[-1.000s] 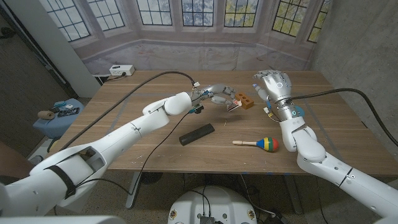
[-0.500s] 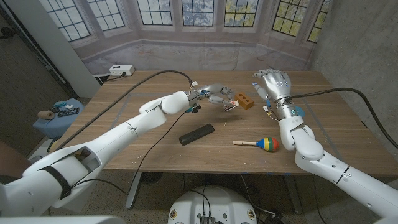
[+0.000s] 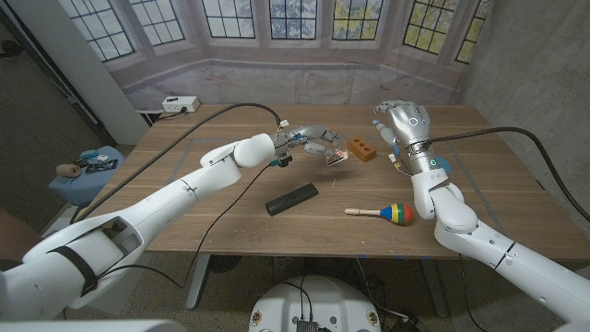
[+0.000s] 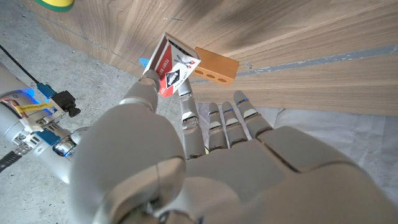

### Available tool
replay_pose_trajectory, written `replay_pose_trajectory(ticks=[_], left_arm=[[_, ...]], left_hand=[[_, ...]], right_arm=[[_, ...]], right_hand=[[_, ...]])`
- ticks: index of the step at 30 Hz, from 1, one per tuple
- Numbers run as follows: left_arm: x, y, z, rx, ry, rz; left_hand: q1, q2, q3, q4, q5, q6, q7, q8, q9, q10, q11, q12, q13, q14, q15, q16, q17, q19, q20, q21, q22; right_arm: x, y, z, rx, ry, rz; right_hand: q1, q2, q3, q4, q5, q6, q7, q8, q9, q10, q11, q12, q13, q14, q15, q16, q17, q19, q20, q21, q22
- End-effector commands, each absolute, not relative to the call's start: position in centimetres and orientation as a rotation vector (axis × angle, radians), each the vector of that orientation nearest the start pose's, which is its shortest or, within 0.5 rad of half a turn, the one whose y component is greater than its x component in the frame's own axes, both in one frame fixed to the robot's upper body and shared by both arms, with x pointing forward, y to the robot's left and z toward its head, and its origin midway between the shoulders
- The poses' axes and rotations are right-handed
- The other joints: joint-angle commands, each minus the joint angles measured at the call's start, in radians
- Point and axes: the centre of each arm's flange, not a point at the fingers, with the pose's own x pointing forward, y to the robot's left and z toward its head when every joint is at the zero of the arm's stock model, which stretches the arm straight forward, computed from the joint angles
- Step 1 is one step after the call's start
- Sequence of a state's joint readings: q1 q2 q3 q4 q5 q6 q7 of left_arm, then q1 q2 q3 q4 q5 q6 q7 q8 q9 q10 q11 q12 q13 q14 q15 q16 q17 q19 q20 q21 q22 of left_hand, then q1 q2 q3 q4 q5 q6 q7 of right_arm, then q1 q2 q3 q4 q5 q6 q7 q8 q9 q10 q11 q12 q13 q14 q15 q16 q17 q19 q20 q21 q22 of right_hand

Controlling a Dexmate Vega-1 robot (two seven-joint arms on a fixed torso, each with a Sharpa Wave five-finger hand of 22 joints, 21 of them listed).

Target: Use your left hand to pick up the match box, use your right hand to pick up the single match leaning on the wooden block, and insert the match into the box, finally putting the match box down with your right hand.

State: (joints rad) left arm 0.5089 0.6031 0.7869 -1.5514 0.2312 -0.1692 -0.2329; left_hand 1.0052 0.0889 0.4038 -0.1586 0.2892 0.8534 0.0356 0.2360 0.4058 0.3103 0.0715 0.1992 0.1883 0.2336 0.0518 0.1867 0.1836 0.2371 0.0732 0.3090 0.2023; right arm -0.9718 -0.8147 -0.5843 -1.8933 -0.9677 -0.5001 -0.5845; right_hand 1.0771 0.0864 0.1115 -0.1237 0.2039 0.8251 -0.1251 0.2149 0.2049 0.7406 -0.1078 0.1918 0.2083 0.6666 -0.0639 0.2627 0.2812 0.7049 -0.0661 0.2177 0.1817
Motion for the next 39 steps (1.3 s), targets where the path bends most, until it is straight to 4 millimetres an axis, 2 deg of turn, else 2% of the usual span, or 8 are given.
replay_pose_trajectory(ticks=[1, 10, 20, 39], left_arm=[[60.5, 9.8, 4.6, 1.242, -0.777, -0.568], [60.4, 10.0, 4.3, 1.248, -0.765, -0.566], [60.3, 10.6, 3.9, 1.265, -0.747, -0.553], [59.9, 12.1, 3.4, 1.293, -0.723, -0.515]], left_hand=[[-0.006, 0.004, 0.002, 0.005, 0.003, -0.002, 0.000, 0.002, 0.003, -0.003, 0.002, -0.003, 0.004, -0.005, 0.003, 0.000, 0.003, -0.003, 0.002, -0.004, 0.002], [-0.006, 0.004, 0.003, 0.004, 0.003, -0.002, -0.001, 0.003, 0.004, -0.002, 0.001, -0.002, 0.004, -0.006, 0.003, 0.001, 0.002, -0.003, 0.001, -0.004, 0.002], [-0.006, 0.005, 0.004, 0.004, 0.003, -0.003, -0.003, 0.002, 0.004, -0.002, 0.001, -0.002, 0.004, -0.006, 0.001, 0.001, 0.002, -0.003, 0.000, -0.003, 0.002], [-0.006, 0.006, 0.007, 0.002, 0.003, -0.004, -0.001, 0.002, 0.003, -0.005, -0.002, -0.001, 0.004, -0.005, 0.001, 0.002, 0.002, -0.002, -0.001, -0.002, 0.002]], right_arm=[[53.1, -23.9, 2.0, -1.489, -0.959, -0.697], [53.3, -24.3, 2.2, -1.449, -0.946, -0.667], [53.8, -24.4, 3.1, -1.315, -0.919, -0.633], [54.2, -25.0, 3.3, -1.240, -0.903, -0.633]], right_hand=[[-0.007, 0.001, -0.005, 0.003, -0.001, -0.003, -0.001, -0.002, 0.000, -0.011, 0.002, 0.004, 0.004, -0.012, -0.141, -0.001, -0.002, -0.007, -0.040, -0.002, 0.001], [-0.019, 0.005, -0.007, 0.009, -0.003, -0.012, 0.000, -0.005, 0.000, -0.019, -0.001, 0.002, 0.003, -0.019, -0.138, -0.004, -0.003, -0.008, -0.041, -0.002, 0.001], [-0.024, 0.009, -0.008, 0.010, -0.004, -0.012, 0.000, -0.005, 0.000, -0.020, -0.003, 0.002, 0.003, -0.021, -0.141, -0.004, -0.003, -0.012, -0.045, -0.004, 0.001], [-0.028, 0.013, -0.008, 0.009, -0.006, -0.012, 0.001, -0.005, 0.000, -0.018, -0.002, 0.004, 0.002, -0.019, -0.143, 0.000, -0.003, -0.009, -0.049, -0.001, 0.001]])
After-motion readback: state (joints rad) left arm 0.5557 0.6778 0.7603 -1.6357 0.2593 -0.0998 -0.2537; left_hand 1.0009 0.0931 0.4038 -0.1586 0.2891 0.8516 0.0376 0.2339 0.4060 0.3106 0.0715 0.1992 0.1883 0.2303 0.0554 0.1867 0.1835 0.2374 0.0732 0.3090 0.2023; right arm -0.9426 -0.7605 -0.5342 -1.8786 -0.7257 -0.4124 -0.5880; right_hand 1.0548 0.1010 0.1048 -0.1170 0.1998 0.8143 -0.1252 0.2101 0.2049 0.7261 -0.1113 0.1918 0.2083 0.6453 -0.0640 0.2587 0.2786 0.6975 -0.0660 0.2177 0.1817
